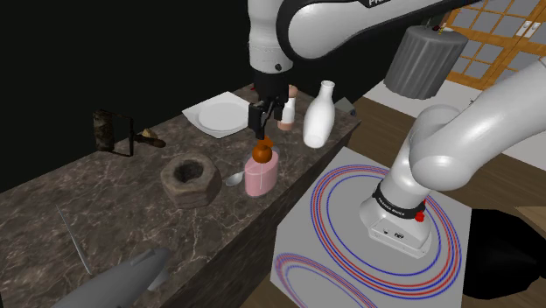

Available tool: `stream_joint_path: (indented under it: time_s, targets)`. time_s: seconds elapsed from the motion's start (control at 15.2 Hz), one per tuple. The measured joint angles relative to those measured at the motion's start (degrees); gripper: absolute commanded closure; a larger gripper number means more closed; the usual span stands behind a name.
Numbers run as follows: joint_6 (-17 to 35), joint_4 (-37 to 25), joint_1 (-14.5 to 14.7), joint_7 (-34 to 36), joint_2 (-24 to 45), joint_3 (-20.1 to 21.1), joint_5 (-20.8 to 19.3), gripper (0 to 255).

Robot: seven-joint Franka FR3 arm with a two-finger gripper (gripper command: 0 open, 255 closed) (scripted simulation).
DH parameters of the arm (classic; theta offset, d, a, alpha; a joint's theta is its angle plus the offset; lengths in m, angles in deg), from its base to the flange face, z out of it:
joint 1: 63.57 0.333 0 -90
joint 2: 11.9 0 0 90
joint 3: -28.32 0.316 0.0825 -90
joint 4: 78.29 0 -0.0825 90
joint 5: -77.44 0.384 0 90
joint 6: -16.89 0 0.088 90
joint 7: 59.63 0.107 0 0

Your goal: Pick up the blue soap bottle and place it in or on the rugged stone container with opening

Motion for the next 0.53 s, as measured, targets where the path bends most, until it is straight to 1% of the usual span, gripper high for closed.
stream_joint_path:
  time_s: [0.13,0.53]
  targets:
    - [2.2,0.3,0.3,1.1,1.6,1.1,0.3,0]
    - [7.5,3.2,0.5,1.8,3.8,2.2,0.5,0]
